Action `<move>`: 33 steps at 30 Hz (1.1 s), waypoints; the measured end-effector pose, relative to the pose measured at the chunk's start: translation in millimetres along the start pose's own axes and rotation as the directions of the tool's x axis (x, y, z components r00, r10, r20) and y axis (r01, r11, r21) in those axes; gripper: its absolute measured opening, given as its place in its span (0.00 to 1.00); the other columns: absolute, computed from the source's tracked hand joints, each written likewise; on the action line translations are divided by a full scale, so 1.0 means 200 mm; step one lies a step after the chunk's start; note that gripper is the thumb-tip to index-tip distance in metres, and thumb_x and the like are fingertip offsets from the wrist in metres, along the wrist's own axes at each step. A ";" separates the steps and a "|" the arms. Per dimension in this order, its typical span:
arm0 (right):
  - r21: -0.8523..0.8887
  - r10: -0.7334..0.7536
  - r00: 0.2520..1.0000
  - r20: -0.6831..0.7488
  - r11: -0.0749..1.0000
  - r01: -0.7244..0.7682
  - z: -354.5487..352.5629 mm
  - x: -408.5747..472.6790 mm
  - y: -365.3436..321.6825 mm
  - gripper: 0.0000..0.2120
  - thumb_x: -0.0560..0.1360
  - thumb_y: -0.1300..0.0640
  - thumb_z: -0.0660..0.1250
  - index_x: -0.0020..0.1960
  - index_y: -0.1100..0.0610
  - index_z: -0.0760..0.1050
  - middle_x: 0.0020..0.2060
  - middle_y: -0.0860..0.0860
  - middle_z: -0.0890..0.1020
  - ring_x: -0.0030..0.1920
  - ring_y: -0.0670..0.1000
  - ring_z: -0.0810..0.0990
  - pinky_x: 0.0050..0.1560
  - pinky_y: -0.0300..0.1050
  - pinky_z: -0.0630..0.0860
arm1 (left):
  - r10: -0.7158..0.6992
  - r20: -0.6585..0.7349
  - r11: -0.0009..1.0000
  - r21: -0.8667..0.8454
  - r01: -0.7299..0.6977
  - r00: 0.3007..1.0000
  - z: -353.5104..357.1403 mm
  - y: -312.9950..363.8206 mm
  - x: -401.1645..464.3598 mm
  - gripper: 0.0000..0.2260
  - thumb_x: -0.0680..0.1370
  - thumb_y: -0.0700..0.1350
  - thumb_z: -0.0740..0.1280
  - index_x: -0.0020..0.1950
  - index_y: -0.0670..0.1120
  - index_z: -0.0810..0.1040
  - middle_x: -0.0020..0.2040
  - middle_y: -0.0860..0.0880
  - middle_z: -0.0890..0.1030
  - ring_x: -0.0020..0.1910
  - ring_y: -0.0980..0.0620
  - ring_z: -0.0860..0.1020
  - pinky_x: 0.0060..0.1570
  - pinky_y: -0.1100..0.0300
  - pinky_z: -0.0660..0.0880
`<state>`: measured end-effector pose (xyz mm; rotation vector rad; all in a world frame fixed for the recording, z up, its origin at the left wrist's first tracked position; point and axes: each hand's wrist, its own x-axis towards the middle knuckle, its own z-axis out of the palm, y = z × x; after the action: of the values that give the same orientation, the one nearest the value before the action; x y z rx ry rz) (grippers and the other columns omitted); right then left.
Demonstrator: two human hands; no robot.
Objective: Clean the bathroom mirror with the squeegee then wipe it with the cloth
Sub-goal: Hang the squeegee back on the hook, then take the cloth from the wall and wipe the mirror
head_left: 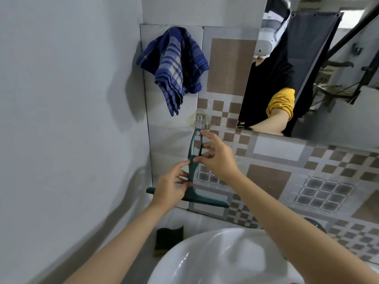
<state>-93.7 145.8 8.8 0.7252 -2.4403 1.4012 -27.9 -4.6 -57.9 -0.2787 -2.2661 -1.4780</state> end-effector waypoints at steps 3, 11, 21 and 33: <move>-0.003 0.021 1.000 0.018 1.000 -0.021 0.01 0.00 0.02 0.37 0.69 0.61 0.76 0.72 0.49 0.63 0.53 0.53 0.79 0.42 0.46 0.83 0.49 0.44 0.82 | -0.029 0.016 1.000 0.002 0.029 0.999 0.01 -0.03 0.00 0.26 0.70 0.37 0.72 0.64 0.52 0.69 0.45 0.53 0.80 0.43 0.57 0.81 0.43 0.65 0.78; -0.127 -0.148 0.984 -0.102 0.983 0.134 -0.06 -0.01 -0.05 0.23 0.75 0.60 0.70 0.68 0.53 0.70 0.50 0.50 0.79 0.40 0.40 0.79 0.46 0.33 0.79 | -0.005 -0.045 1.000 0.016 0.005 0.999 -0.04 -0.01 0.02 0.19 0.71 0.41 0.71 0.60 0.53 0.73 0.50 0.54 0.80 0.50 0.59 0.78 0.52 0.60 0.77; -0.148 -0.469 0.789 -0.397 0.881 0.449 -0.33 0.38 -0.64 0.13 0.75 0.59 0.68 0.60 0.56 0.77 0.45 0.53 0.80 0.44 0.47 0.80 0.48 0.39 0.80 | 0.407 -0.545 0.911 0.179 -0.373 0.733 -0.55 0.73 0.56 0.10 0.74 0.43 0.65 0.55 0.50 0.75 0.51 0.49 0.79 0.49 0.55 0.76 0.49 0.61 0.74; -0.187 -0.279 0.929 -0.245 0.953 0.237 -0.32 0.64 -0.87 0.16 0.73 0.58 0.71 0.60 0.51 0.78 0.37 0.51 0.82 0.34 0.43 0.77 0.33 0.29 0.71 | 0.140 -0.248 0.974 0.208 -0.089 0.959 -0.75 0.83 0.95 0.19 0.73 0.32 0.63 0.59 0.50 0.78 0.51 0.50 0.81 0.49 0.52 0.79 0.45 0.61 0.77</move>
<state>-114.3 88.8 225.2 0.7356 -2.1258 1.1160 -98.0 -82.3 216.2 -0.1438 -2.1223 -1.1495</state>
